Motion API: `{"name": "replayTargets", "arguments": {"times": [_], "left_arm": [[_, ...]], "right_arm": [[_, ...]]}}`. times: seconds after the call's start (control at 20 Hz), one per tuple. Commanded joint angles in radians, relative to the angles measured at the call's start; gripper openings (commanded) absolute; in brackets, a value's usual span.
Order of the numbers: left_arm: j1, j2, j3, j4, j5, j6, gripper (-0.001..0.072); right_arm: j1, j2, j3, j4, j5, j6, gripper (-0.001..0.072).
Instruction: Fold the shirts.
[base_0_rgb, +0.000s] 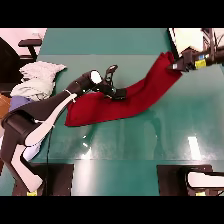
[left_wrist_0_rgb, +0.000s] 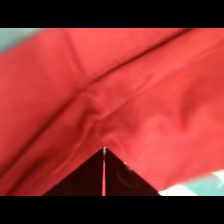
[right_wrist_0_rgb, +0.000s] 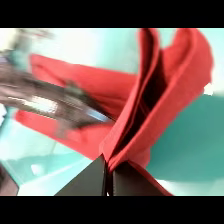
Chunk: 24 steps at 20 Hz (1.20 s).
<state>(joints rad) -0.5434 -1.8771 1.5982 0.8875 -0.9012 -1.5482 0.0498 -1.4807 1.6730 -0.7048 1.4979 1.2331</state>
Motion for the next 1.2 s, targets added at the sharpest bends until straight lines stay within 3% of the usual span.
{"name": "replayTargets", "arguments": {"times": [0.0, 0.4, 0.7, 0.85, 0.9, 0.95, 1.05, 1.1, 1.15], "left_arm": [[-0.014, -0.043, 0.039, 0.065, -0.051, -0.001, 0.0027], [0.032, 0.011, 0.09, 0.158, -0.111, 0.004, 0.0027], [0.294, 0.297, 0.143, 0.394, -0.232, 0.012, 0.0028], [0.443, 0.462, 0.143, 0.435, -0.248, 0.011, 0.0028], [0.481, 0.505, 0.143, 0.446, -0.253, 0.011, 0.0028], [0.515, 0.544, 0.143, 0.45, -0.255, 0.011, 0.0028], [0.573, 0.602, 0.143, 0.45, -0.275, 0.012, 0.0028], [0.592, 0.621, 0.143, 0.45, -0.293, 0.012, 0.0028], [0.606, 0.632, 0.143, 0.45, -0.311, 0.012, 0.0029]], "right_arm": [[0.101, 0.03, 0.084, 0.04, -0.007, 0.024, 0.0015], [0.258, 0.03, 0.128, 0.06, -0.071, 0.023, 0.0014], [0.508, -0.013, 0.128, 0.063, -0.265, 0.016, 0.0015], [0.704, -0.134, 0.13, 0.144, -0.441, -0.073, 0.0018], [0.76, -0.188, 0.146, 0.143, -0.486, -0.092, 0.0042], [0.808, -0.256, 0.19, 0.144, -0.492, -0.105, 0.0145], [0.869, -0.367, 0.296, 0.139, -0.474, -0.117, 0.0554], [0.879, -0.406, 0.35, 0.128, -0.426, -0.117, 0.058], [0.875, -0.427, 0.387, 0.127, -0.372, -0.108, 0.054]]}}
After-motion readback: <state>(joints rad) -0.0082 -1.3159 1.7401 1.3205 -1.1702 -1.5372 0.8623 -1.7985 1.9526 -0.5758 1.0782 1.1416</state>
